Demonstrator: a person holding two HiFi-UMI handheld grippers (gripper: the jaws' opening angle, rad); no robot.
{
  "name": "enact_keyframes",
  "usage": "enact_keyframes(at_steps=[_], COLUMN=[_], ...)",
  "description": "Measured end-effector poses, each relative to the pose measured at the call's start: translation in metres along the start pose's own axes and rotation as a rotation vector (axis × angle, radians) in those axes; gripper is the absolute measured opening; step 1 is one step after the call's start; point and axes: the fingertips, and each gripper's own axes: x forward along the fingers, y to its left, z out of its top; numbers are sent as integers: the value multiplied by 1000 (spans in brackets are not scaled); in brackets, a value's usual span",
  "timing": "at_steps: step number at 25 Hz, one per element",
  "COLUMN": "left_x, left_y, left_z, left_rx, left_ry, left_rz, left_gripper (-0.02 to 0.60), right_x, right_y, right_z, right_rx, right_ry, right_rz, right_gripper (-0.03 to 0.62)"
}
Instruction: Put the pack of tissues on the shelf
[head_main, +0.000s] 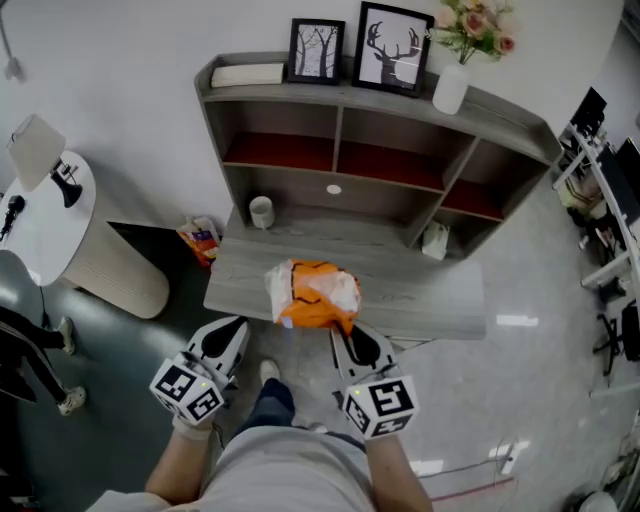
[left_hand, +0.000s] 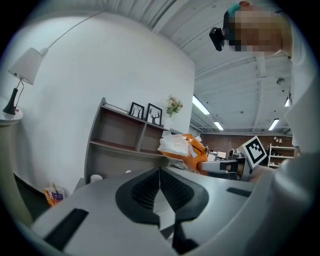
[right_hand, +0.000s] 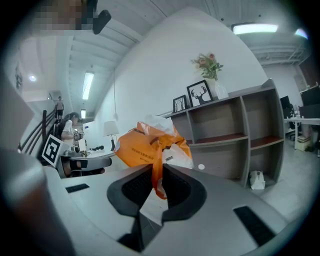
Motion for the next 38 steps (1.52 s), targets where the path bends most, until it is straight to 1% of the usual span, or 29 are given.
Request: enact_keyframes(at_steps=[6,10,16,20,26,34,38], left_x=[30,50,68,71,68,63,60], left_y=[74,118,171,202,232,244,251], left_z=[28,47,64,72,81,97,103], left_rx=[-8,-6,-26,-38,-38,-28,-28], left_ry=[21,20,18,15,9,-25,-42], left_rz=[-36,-70,-117,-132,-124,-91,-50], left_gripper=[17,17,17,17,17,17,17], right_x=[78,125,186,218,249,285,307], right_y=[-3,-2,2,7,10,-2,-14], right_z=[25,41,59,68,81,90,97], right_rx=[11,9,-5,-17,-25,-48,-69], right_ry=[13,12,17,15,15,37,53], right_rz=[-44,-77,-127,-148,-175,-186,-184], right_gripper=[54,54,54,54,54,54,54])
